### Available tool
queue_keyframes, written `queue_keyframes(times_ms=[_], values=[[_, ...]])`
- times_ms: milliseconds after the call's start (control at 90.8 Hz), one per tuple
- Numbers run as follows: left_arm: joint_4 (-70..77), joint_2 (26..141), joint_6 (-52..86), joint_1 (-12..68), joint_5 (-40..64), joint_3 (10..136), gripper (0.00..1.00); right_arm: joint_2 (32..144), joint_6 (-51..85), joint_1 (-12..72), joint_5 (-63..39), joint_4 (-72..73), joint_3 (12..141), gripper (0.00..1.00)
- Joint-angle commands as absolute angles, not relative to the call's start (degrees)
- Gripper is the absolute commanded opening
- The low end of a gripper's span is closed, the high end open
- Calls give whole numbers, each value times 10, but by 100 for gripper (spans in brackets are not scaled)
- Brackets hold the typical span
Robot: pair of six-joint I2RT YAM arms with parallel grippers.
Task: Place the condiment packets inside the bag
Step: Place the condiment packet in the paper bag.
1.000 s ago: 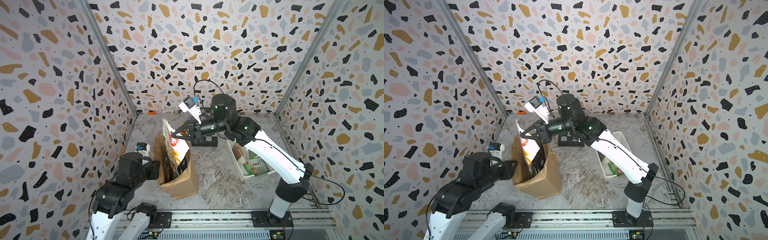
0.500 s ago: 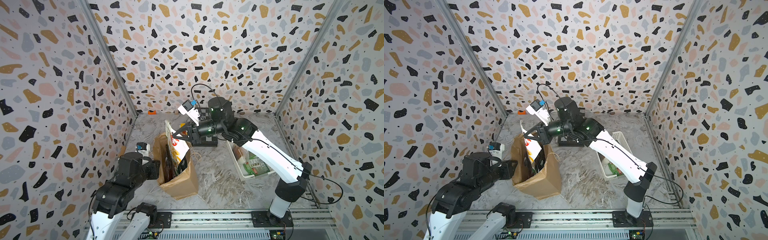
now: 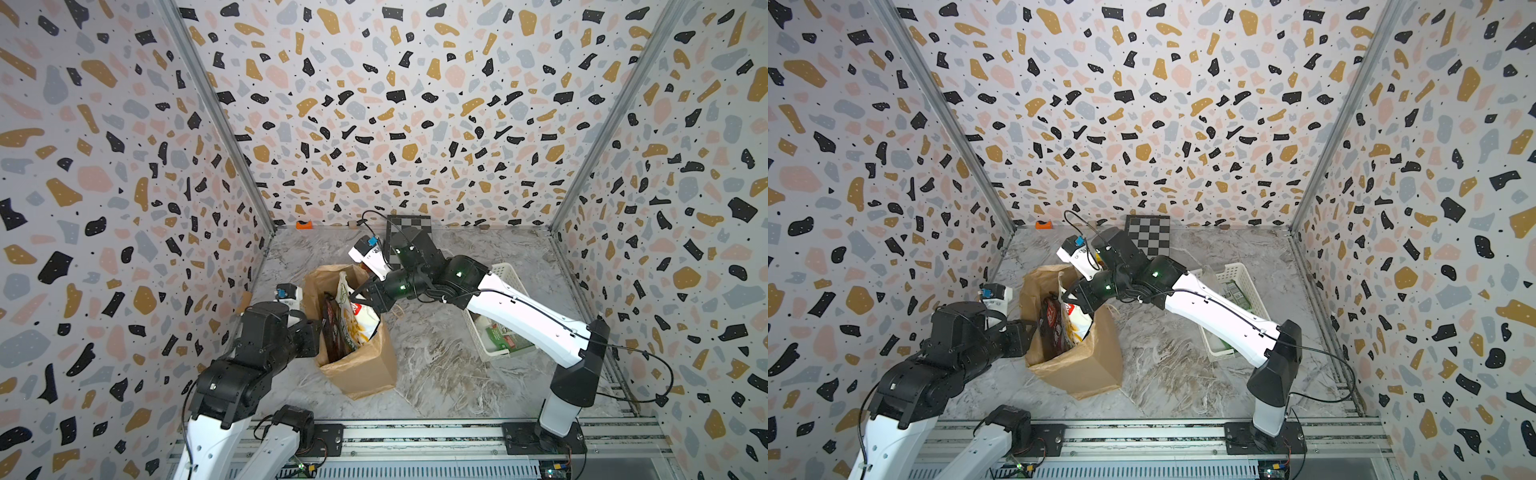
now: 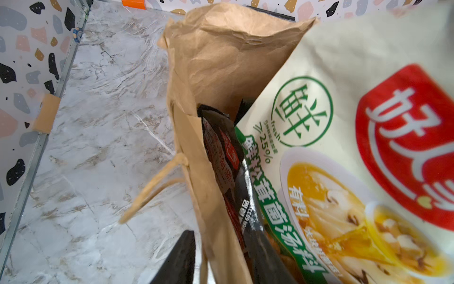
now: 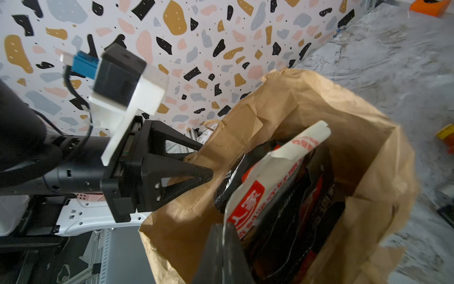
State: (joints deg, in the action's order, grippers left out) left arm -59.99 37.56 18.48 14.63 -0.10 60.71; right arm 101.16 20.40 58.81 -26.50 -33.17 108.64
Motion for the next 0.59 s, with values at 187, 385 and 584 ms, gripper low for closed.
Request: queue_keyframes(times_ms=[187,385,584], values=[[-562,387,183,145,6,594,36,962,207,605,-253,-355,1128,0],[-534,394,188,145,56,578,16,1020,258,628,-228,-370,1139,0],[-511,398,184,145,110,587,0,1063,269,640,-191,-389,1153,0]])
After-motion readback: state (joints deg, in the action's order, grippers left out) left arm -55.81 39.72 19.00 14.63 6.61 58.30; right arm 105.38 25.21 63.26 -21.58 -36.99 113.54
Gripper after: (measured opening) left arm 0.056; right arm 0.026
